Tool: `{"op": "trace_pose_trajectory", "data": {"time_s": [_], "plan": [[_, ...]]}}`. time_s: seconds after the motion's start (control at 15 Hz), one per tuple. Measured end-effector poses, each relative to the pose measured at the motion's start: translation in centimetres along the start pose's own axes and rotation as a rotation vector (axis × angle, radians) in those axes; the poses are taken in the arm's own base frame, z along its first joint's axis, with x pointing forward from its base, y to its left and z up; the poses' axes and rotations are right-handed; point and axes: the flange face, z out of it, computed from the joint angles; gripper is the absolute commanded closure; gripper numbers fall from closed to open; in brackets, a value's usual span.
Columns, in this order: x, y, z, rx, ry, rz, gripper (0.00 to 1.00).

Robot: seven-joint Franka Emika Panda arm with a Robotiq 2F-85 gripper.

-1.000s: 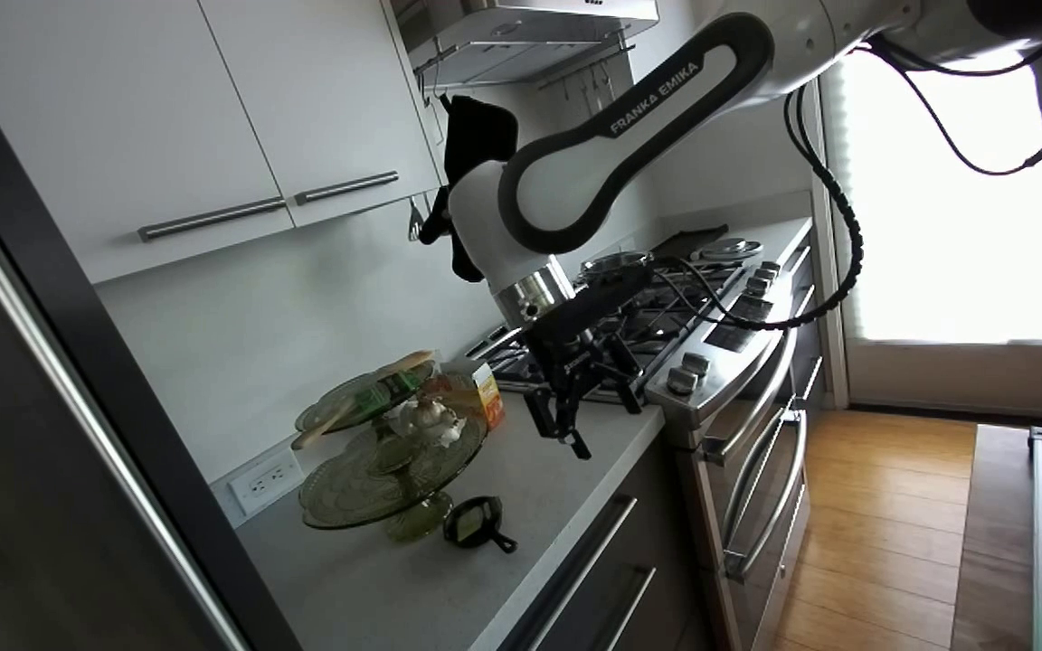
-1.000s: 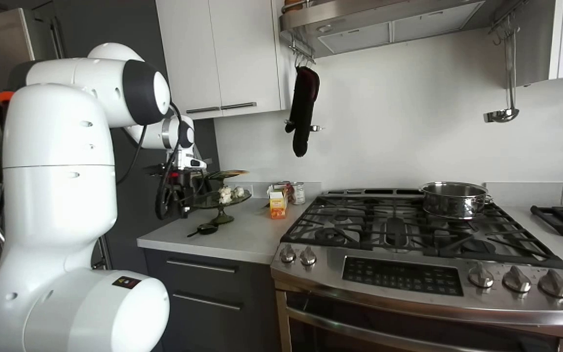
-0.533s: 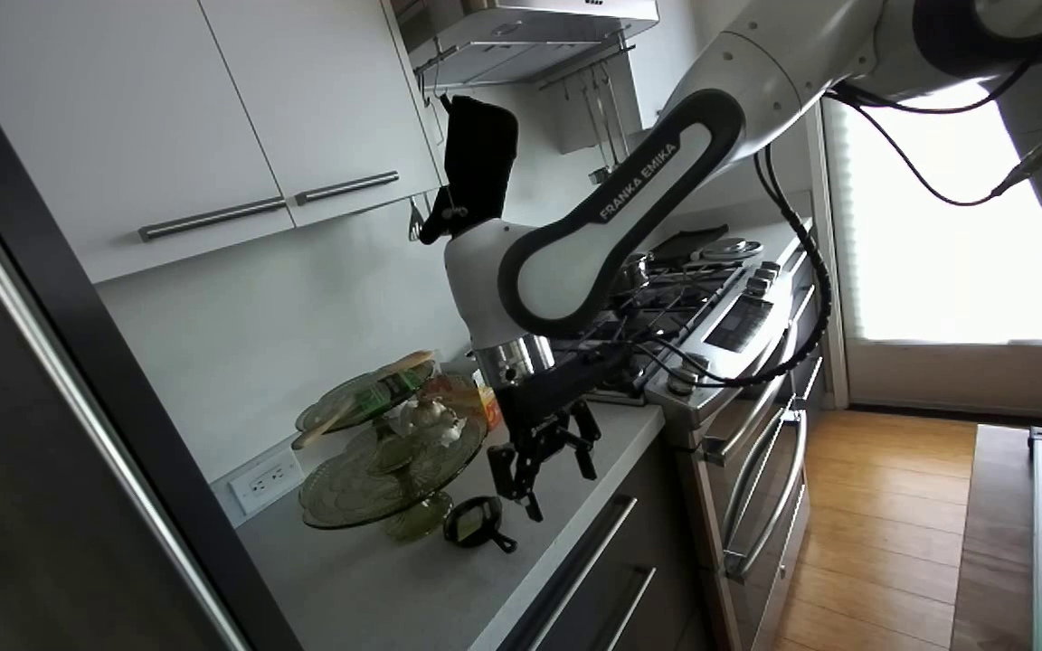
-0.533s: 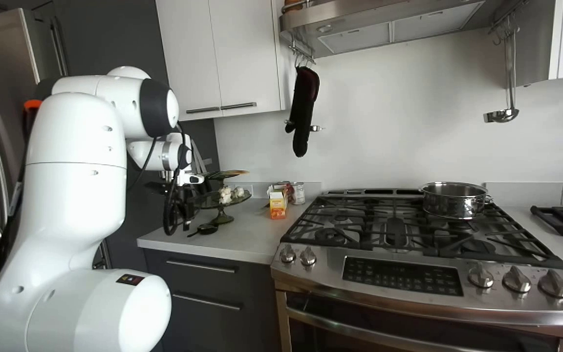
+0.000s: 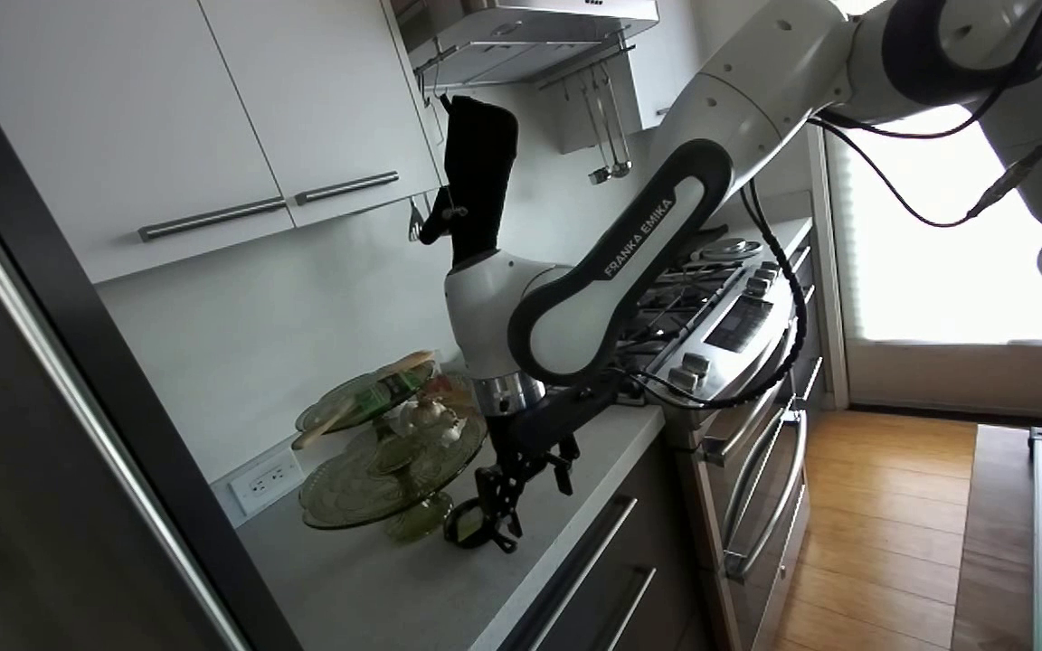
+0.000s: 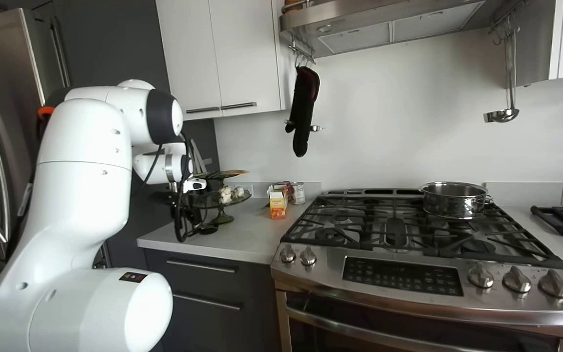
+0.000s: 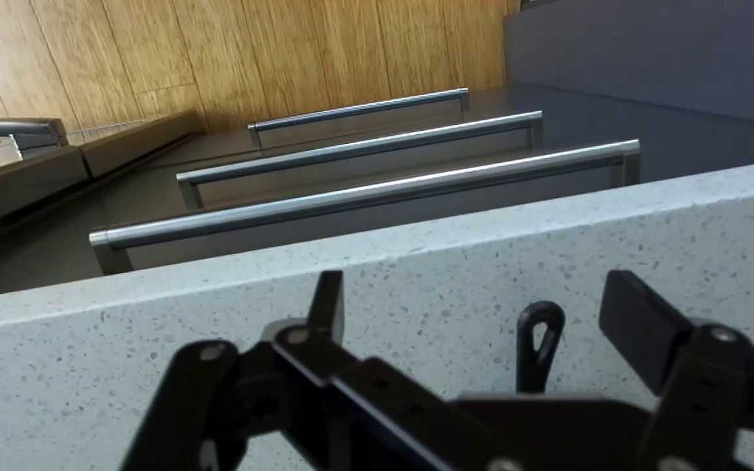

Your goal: Pick up the small black object from the kitchen counter and put it on the bottom left cooker on the hob of the stove

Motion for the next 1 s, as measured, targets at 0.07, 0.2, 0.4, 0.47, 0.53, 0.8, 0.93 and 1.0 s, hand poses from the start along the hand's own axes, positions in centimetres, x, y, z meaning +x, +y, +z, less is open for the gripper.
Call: {"op": "trace_pose_trajectory", "data": {"time_s": [0.07,0.2,0.4,0.47,0.53,0.8,0.93,1.0], "plan": [[0.0,0.0,-0.1,0.001,0.001,0.0,0.0],[0.0,0.0,-0.1,0.001,0.002,0.0,0.0],[0.1,0.0,-0.1,0.001,0.003,0.008,0.0],[0.4,0.0,-0.1,0.001,0.005,0.018,0.0],[0.6,-0.2,0.0,0.002,0.007,0.032,0.0],[1.5,-1.7,1.3,0.004,0.011,0.08,0.0],[2.0,-2.5,1.9,-0.001,0.028,0.094,0.0],[2.3,-2.8,2.2,-0.004,0.043,0.101,0.0]]}}
